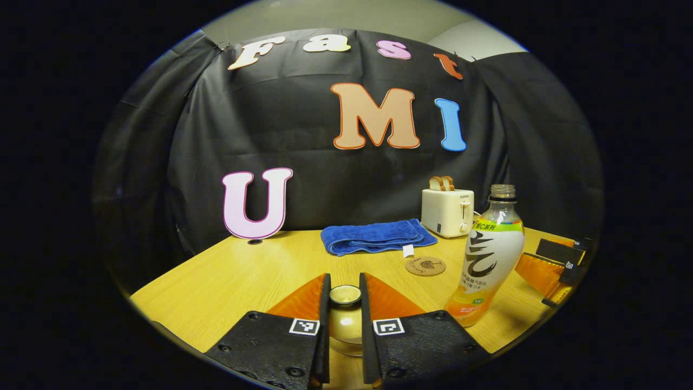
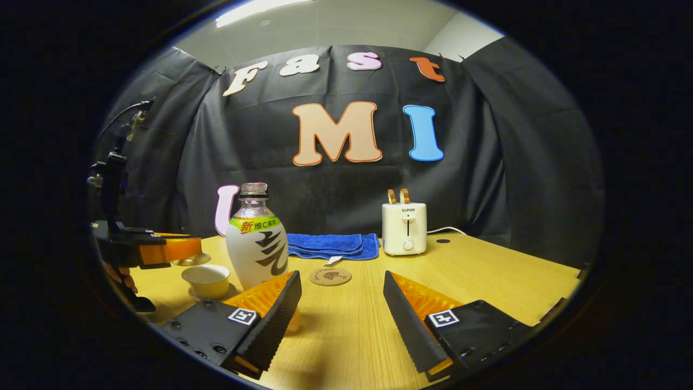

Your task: Open the teacup lid with one hand, grasp the water bottle and pour water into the teacup with the other hand; after pouring, place the water bottle on the coaster and then close the teacup lid.

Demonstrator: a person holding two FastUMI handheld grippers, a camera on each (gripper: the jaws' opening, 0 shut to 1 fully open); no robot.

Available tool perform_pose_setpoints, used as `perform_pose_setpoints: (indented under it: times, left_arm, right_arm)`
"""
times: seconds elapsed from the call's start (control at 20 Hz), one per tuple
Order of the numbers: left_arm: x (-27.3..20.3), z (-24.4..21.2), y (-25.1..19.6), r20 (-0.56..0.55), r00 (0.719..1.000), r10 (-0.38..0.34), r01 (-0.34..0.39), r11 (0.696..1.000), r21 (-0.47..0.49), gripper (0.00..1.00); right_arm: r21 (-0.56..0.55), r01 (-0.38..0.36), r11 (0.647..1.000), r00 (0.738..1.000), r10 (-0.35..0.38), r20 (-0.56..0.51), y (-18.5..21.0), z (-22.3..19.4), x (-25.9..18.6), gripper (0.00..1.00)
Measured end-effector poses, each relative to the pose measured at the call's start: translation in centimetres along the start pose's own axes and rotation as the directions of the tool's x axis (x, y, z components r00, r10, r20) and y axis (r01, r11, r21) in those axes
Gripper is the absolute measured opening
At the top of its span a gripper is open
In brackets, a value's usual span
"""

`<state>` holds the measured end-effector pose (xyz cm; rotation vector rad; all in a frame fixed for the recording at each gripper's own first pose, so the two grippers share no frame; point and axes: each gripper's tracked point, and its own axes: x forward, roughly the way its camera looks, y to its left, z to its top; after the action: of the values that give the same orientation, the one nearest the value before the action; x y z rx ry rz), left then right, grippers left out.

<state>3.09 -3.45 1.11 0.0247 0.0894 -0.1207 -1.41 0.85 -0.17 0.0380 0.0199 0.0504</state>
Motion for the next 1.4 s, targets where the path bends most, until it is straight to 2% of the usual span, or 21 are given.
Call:
perform_pose_setpoints:
  times: [0.15,0.4,0.45,0.55,0.6,0.75,0.85,0.9,0.95,1.15,1.2,1.25,1.3,1.4]
  left_arm:
    - [-0.5,0.2,0.1,0.008,1.0,0.001,-0.001,1.0,-0.005,0.21]
    - [-1.5,0.5,0.8,0.021,1.0,0.003,-0.003,1.0,-0.028,0.21]
    - [-1.7,0.6,1.1,0.026,1.0,0.008,-0.008,1.0,-0.026,0.21]
    - [-2.0,0.8,1.7,0.032,0.999,0.014,-0.013,1.0,-0.028,0.21]
    - [-2.2,0.9,1.8,0.034,0.999,0.015,-0.014,0.999,-0.03,0.21]
    - [-2.4,1.0,2.4,0.038,0.999,0.02,-0.019,1.0,-0.023,0.21]
    - [-2.6,1.1,2.7,0.039,0.999,0.019,-0.018,0.999,-0.026,0.21]
    - [-2.5,1.1,2.8,0.039,0.999,0.018,-0.017,0.999,-0.031,0.21]
    - [-2.5,1.1,2.8,0.038,0.999,0.018,-0.017,0.999,-0.035,0.21]
    - [-2.2,1.1,3.0,0.043,0.999,0.017,-0.015,0.999,-0.047,0.21]
    - [-2.2,1.2,3.0,0.046,0.999,0.016,-0.013,0.998,-0.054,0.21]
    - [-2.0,1.2,3.1,0.046,0.999,0.016,-0.013,0.998,-0.06,0.21]
    - [-1.9,1.1,3.2,0.044,0.999,0.018,-0.015,0.998,-0.065,0.21]
    - [-1.7,1.0,3.5,0.043,0.999,0.022,-0.018,0.997,-0.077,0.21]
  right_arm:
    - [-0.017,-0.013,1.0,1.0,0.012,-0.003,0.5,0.1,-0.9,0.98]
    - [-0.008,-0.094,0.996,0.995,0.094,0.014,3.2,1.0,-1.7,0.98]
    - [-0.013,-0.106,0.994,0.994,0.106,0.01,3.7,0.8,-1.8,0.94]
    - [-0.02,-0.131,0.991,0.991,0.131,-0.005,4.8,0.4,-1.5,0.98]
    - [-0.023,-0.14,0.99,0.99,0.14,-0.011,5.2,0.3,-1.4,0.94]
    - [-0.033,-0.151,0.988,0.988,0.15,-0.022,6.3,-0.2,-0.9,0.98]
    - [-0.032,-0.161,0.986,0.986,0.16,-0.038,7.0,-0.6,-0.4,0.98]
    - [-0.033,-0.164,0.986,0.986,0.162,-0.048,7.2,-0.9,-0.2,0.94]
    - [-0.034,-0.165,0.986,0.985,0.163,-0.061,7.3,-1.2,0.1,0.98]
    - [-0.017,-0.178,0.984,0.978,0.175,-0.113,8.2,-2.5,1.3,0.98]
    - [-0.02,-0.175,0.984,0.977,0.172,-0.124,8.2,-2.6,1.6,0.94]
    - [-0.028,-0.172,0.985,0.977,0.166,-0.134,8.2,-2.7,1.9,0.98]
    - [-0.035,-0.174,0.984,0.975,0.167,-0.146,8.3,-3.0,2.2,0.94]
    - [-0.041,-0.177,0.983,0.972,0.168,-0.164,8.6,-3.3,2.6,0.96]
